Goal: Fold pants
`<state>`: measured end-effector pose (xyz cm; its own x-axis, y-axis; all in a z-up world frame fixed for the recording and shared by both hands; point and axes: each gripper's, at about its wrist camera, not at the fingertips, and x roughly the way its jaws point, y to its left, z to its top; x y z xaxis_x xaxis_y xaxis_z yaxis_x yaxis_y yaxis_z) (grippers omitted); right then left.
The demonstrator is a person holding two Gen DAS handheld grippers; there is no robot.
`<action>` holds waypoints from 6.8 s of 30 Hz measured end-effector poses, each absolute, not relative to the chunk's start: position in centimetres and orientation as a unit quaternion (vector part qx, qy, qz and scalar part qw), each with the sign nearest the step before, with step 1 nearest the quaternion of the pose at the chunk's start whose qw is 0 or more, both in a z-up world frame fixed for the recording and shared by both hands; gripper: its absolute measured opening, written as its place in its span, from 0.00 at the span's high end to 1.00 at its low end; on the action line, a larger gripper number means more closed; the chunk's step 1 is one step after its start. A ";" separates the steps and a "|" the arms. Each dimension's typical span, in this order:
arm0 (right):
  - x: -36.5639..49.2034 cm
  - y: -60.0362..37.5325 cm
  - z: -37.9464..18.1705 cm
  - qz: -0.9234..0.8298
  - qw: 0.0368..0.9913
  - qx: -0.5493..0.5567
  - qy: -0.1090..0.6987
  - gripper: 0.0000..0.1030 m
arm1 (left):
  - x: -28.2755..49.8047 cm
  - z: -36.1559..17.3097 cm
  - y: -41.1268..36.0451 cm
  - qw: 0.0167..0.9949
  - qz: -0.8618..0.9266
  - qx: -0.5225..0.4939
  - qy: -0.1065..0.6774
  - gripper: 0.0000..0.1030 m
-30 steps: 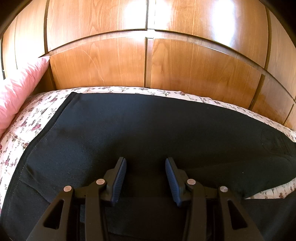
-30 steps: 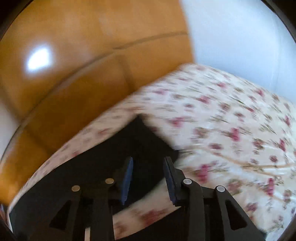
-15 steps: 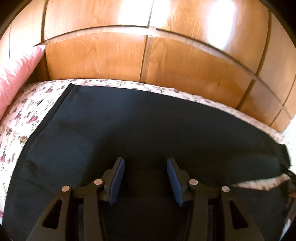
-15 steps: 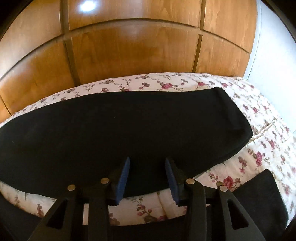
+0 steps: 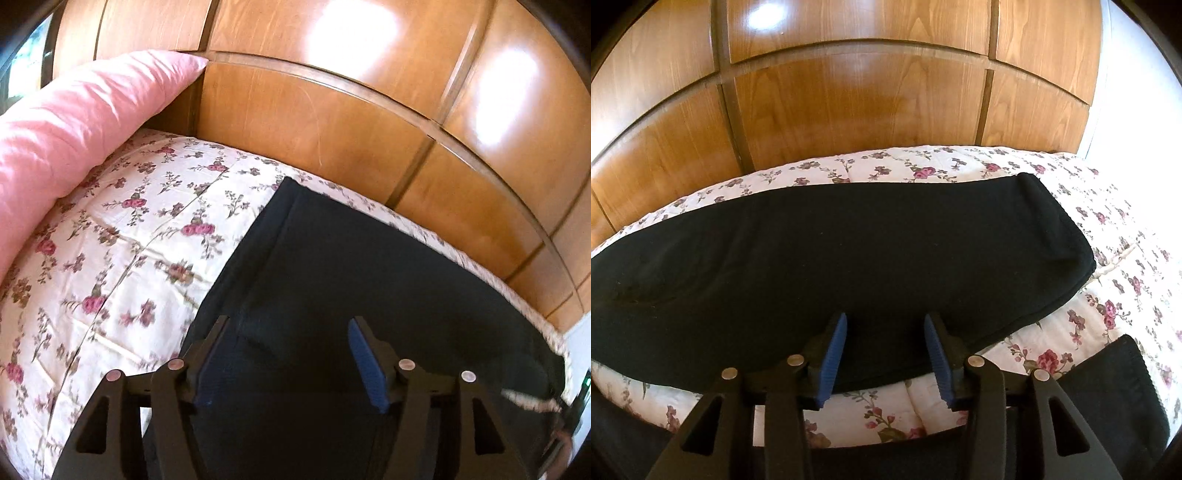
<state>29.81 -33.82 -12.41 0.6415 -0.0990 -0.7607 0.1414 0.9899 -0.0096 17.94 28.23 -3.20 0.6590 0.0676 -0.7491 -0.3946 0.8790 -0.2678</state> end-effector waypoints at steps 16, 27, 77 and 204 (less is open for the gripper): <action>30.2 -33.7 -12.3 -0.066 0.903 0.017 0.425 0.52 | 27.9 -6.7 24.9 0.886 0.164 -0.092 0.424 0.33; 36.8 -44.2 -8.6 -0.110 0.903 0.075 0.409 0.46 | 32.5 -5.3 28.5 0.885 0.204 -0.047 0.415 0.33; 32.8 -51.4 0.0 -0.054 0.911 0.293 0.285 0.87 | 21.0 9.5 33.8 0.932 0.049 -0.268 0.241 0.90; 19.8 -20.9 -7.4 0.298 0.854 0.160 0.396 0.49 | 3.7 -0.6 24.0 0.932 0.019 -0.259 0.251 0.65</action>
